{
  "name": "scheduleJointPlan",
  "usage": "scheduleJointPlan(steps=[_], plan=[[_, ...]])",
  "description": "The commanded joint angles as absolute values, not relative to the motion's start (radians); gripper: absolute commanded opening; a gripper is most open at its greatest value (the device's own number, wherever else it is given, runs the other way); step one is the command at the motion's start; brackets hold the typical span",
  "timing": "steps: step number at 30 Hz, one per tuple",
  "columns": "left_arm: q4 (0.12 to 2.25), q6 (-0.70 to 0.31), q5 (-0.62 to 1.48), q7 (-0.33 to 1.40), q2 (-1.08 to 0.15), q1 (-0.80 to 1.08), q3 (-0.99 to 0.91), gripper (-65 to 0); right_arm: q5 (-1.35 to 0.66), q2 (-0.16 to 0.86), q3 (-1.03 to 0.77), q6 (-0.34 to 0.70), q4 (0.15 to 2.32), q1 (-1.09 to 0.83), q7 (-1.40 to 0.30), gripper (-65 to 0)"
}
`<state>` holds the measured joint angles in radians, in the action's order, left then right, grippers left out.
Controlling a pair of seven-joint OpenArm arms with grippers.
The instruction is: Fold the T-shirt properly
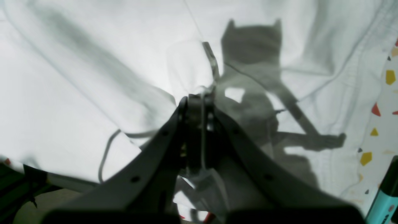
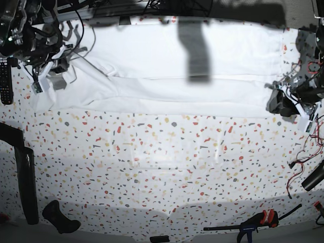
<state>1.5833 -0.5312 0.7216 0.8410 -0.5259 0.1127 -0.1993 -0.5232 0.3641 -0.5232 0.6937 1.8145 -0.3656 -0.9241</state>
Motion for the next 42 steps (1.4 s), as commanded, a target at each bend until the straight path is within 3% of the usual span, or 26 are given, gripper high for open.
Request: scheduleJointPlan(steps=[1, 36, 42], plan=[[1.596, -0.54, 0.733, 0.821, -0.543, 0.099, -0.209, -39.6, -0.534, 0.379, -0.53, 0.698, 1.828, -0.361, -0.913, -65.0], [1.538, -0.54, 0.755, 0.836, -0.543, 0.098, -0.209, -39.7, -0.535, 0.379, -0.53, 0.698, 1.828, -0.361, -0.925, -65.0], [1.538, -0.57, 0.726, 0.835, -0.481, 0.097, -0.209, -39.7, -0.535, 0.379, -0.53, 0.698, 1.828, -0.361, -0.925, -65.0]])
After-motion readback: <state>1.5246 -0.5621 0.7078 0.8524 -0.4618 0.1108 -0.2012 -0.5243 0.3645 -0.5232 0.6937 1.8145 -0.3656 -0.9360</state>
